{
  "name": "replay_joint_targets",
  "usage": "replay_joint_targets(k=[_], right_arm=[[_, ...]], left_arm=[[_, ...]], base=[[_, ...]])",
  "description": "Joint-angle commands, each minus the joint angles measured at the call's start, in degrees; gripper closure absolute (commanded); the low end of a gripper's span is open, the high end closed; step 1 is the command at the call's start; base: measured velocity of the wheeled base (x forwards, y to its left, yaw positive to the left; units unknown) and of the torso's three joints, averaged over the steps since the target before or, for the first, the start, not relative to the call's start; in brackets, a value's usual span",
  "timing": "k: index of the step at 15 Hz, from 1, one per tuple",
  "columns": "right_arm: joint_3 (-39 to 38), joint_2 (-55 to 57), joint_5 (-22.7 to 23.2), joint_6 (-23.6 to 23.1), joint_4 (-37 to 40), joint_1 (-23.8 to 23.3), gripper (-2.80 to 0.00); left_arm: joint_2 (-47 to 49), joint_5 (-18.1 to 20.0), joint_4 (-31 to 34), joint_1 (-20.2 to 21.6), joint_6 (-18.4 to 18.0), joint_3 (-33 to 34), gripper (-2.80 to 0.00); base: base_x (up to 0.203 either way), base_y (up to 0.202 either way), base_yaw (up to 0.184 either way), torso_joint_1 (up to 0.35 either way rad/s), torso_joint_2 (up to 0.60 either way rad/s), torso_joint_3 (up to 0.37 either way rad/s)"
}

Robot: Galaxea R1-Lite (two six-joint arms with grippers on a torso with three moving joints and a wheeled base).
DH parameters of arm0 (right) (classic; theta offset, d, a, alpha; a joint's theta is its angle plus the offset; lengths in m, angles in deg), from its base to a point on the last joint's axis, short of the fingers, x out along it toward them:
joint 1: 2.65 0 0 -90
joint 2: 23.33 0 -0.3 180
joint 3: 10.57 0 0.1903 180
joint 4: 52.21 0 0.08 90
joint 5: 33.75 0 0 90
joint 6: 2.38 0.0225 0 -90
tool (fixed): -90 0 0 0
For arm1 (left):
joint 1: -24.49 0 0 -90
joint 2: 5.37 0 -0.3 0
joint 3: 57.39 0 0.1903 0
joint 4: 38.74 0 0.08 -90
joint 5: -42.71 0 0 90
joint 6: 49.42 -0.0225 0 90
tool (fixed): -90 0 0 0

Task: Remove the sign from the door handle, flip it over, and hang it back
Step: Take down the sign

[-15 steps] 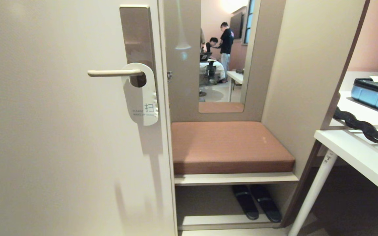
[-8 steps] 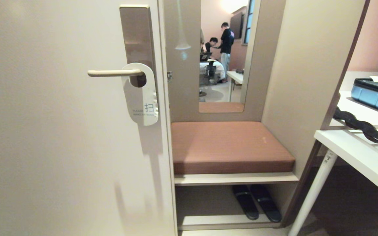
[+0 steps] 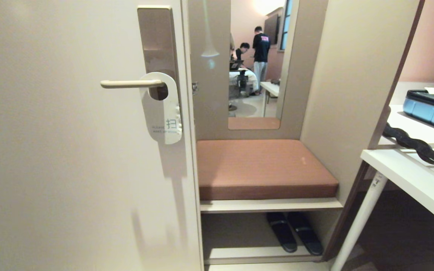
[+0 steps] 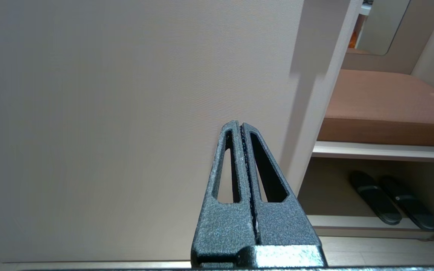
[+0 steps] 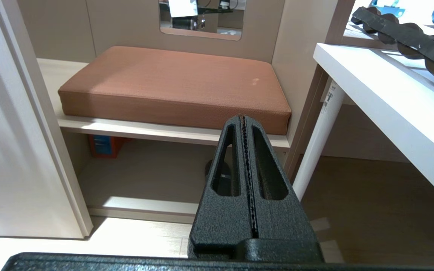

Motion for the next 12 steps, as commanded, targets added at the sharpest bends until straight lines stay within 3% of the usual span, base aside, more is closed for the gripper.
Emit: replay_joint_targets(k=[1, 4, 12], right_arm=[[0.0, 0.06, 0.02, -0.07, -0.07, 0.06, 0.0], [0.0, 0.06, 0.02, 0.1, -0.06, 0.06, 0.0], [0.0, 0.06, -0.07, 0.06, 0.02, -0.02, 0.0]], left_arm=[[0.0, -0.03, -0.04, 0.03, 0.13, 0.0, 0.0], [0.0, -0.03, -0.04, 0.02, 0.22, 0.0, 0.0], [0.0, -0.03, -0.04, 0.11, 0.13, 0.0, 0.0]], base=[[0.0, 0.0, 0.0, 0.0, 0.0, 0.0], [0.0, 0.03, 0.001, 0.0, 0.0, 0.002], [0.0, 0.188, -0.001, 0.002, 0.0, 0.003]])
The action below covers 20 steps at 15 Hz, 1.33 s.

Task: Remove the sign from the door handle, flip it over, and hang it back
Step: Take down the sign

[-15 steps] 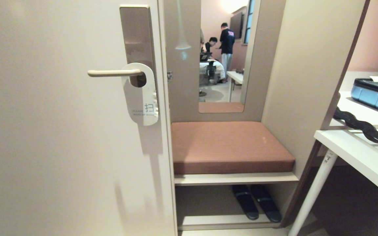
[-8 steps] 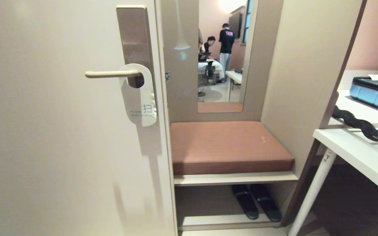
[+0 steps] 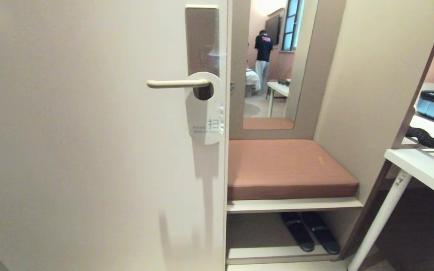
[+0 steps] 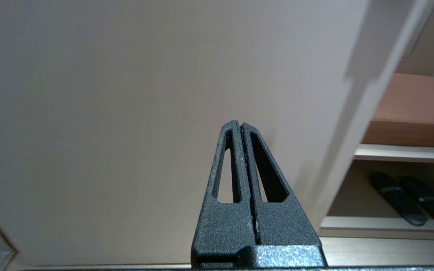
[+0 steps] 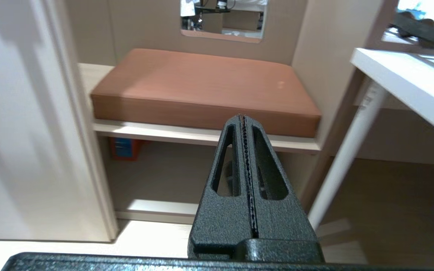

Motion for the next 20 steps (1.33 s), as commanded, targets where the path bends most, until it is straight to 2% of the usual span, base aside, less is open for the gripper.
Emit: replay_joint_targets(k=[1, 4, 16, 20], right_arm=[[0.0, 0.06, -0.02, -0.09, 0.02, 0.09, 0.0], [0.0, 0.06, 0.07, -0.09, 0.02, 0.01, 0.0], [0.0, 0.05, 0.07, -0.42, -0.32, 0.0, 0.0], [3.16, 0.04, 1.44, -0.98, 0.1, 0.03, 0.0]], left_arm=[[0.0, -0.02, -0.06, 0.02, 0.05, 0.0, 0.0], [0.0, -0.02, -0.06, 0.09, 0.05, 0.0, 0.0], [0.0, -0.02, -0.06, 0.02, 0.05, 0.0, 0.0], [0.0, -0.02, -0.06, 0.11, 0.05, 0.0, 0.0]], base=[[0.0, 0.195, 0.001, -0.004, 0.0, 0.001], [0.0, 0.151, -0.004, 0.003, 0.0, 0.005], [0.0, 0.0, 0.0, 0.0, 0.0, 0.0], [0.0, 0.0, 0.0, 0.0, 0.0, 0.0]])
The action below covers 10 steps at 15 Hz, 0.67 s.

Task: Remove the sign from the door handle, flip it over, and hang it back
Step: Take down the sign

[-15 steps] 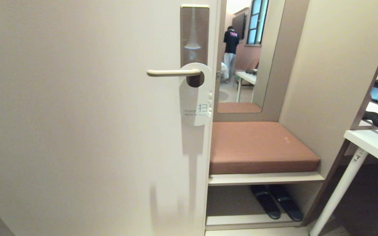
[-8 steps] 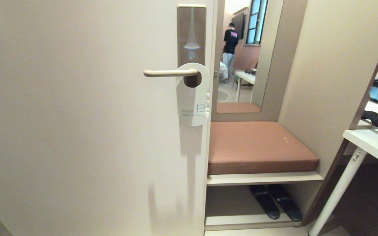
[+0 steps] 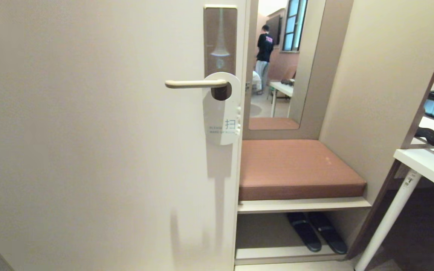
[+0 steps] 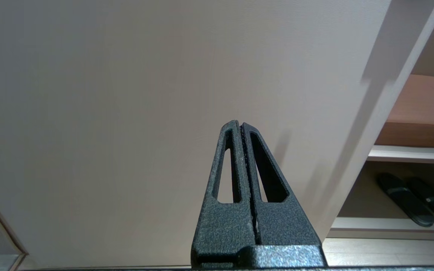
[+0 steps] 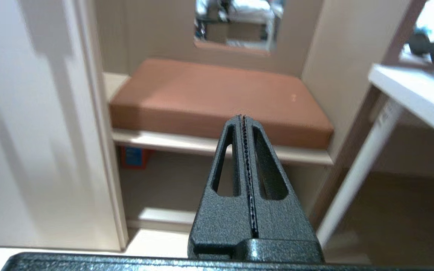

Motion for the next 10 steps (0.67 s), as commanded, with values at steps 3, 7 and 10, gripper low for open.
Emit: replay_joint_targets(k=[3, 7, 10], right_arm=[[5.89, 1.81, 2.7, -0.01, 1.43, 0.06, 0.0], [13.56, 15.1, 2.48, 0.24, 0.65, 0.4, 0.0], [20.58, 31.55, 2.04, 0.49, -4.52, 0.54, 0.0]], left_arm=[[0.0, -0.03, -0.02, -0.02, 0.04, 0.0, 0.0], [0.0, -0.03, -0.02, -0.03, 0.04, 0.0, 0.0], [0.0, -0.03, -0.02, 0.03, 0.04, 0.0, 0.0]], base=[[0.0, 0.0, 0.0, 0.0, 0.0, 0.0], [0.0, 0.0, 0.0, 0.0, 0.0, 0.0], [0.0, 0.0, 0.0, 0.0, 0.0, 0.0]])
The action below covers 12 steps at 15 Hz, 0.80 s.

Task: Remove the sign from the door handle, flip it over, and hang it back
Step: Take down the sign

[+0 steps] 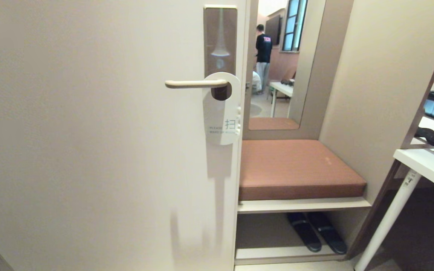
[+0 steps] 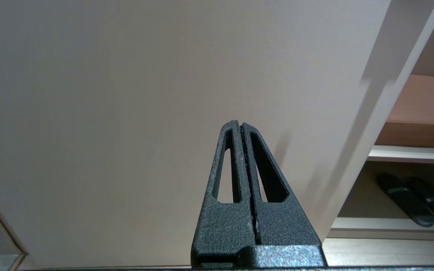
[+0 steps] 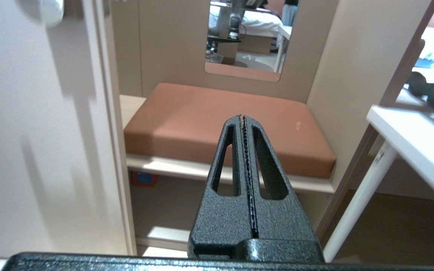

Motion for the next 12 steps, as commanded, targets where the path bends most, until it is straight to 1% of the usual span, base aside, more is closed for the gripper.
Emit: replay_joint_targets(k=[1, 6, 8, 9, 10, 12], right_arm=[[6.19, 17.6, -0.04, 0.01, -3.8, 0.12, 0.0], [19.57, 39.82, 0.38, -0.24, -13.86, 0.24, 0.0], [23.53, 46.81, 1.35, -0.4, -17.15, 0.34, 0.0], [25.54, 49.82, 2.53, -0.46, -18.45, 0.82, 0.0], [27.31, 52.47, 4.26, -0.53, -19.16, 2.16, 0.0], [30.37, 57.13, 6.69, -0.67, -19.67, 6.87, 0.0]], left_arm=[[0.0, -0.03, -0.02, 0.0, 0.04, 0.0, 0.0], [0.0, -0.03, -0.02, 0.0, 0.04, 0.0, 0.0], [0.0, -0.03, -0.02, 0.0, 0.04, 0.0, 0.0], [0.0, -0.03, -0.02, 0.09, 0.04, 0.0, 0.0], [0.0, -0.03, -0.02, 0.04, 0.04, 0.0, 0.0], [0.0, -0.03, -0.02, 0.0, 0.04, 0.0, 0.0]], base=[[0.0, 0.0, 0.0, 0.0, 0.0, 0.0], [0.0, 0.0, 0.0, 0.0, 0.0, 0.0], [0.0, 0.0, 0.0, 0.0, 0.0, 0.0], [0.0, 0.0, 0.0, 0.0, 0.0, 0.0], [0.0, 0.0, 0.0, 0.0, 0.0, 0.0], [0.0, 0.0, 0.0, 0.0, 0.0, 0.0]])
